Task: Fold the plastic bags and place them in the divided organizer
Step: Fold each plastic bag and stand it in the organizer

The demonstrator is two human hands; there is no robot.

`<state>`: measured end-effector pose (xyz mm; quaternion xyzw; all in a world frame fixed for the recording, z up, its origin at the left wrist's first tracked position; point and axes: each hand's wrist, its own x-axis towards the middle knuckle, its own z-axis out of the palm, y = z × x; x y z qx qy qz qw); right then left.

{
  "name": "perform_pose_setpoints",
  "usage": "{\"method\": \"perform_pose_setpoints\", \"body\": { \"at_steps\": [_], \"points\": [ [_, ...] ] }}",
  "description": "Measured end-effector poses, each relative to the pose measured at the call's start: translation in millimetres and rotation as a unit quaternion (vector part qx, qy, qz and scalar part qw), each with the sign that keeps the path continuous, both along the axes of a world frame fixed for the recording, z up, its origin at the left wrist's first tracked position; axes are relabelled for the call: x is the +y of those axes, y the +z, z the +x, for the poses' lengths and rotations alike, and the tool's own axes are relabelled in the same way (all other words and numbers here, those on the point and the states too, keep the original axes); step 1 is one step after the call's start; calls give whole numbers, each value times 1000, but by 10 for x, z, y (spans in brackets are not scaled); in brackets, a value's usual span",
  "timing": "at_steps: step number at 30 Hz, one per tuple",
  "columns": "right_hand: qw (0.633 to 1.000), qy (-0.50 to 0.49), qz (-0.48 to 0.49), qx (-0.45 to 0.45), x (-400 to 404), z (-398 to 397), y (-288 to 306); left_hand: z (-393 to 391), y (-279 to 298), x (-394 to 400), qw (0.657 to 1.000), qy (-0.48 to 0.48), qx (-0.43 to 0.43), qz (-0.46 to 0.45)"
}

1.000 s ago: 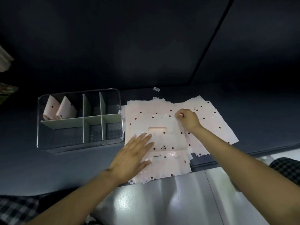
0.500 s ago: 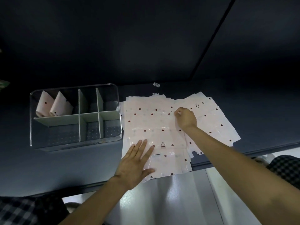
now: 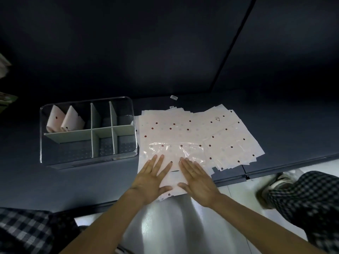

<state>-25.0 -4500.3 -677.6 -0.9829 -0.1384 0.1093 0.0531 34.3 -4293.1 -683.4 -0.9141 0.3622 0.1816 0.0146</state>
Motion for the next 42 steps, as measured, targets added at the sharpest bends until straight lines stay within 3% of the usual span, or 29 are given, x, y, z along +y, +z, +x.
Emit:
{"method": "perform_pose_setpoints", "body": {
  "at_steps": [8, 13, 16, 25, 28, 34, 39, 42],
  "points": [
    [997, -35, -60, 42, -535, -187, 143, 39, 63, 60, 999, 36, 32, -11],
    [989, -47, 36, -138, -306, 114, 389, 41, 86, 37, 998, 44, 43, -14],
    [990, -33, 64, -124, -197, 266, 346, 52, 103, 35, 997, 50, 59, -18],
    [988, 16, -65, -141, -161, 421, 133, 51, 146, 14, 994, 61, 89, -12],
    [989, -4, -65, -132, -139, 449, 202, 74, 216, -1, 993, 70, 98, -19],
    [996, -28, 72, 41, -238, 425, 438, 101, 350, 151, 976, 122, 54, -171],
    [965, -31, 148, 212, -363, 334, 656, 62, 418, 216, 924, 264, 98, -257],
    [952, -55, 187, 236, -393, 360, 747, 34, 379, 253, 892, 319, 151, -284]
  ]
}}
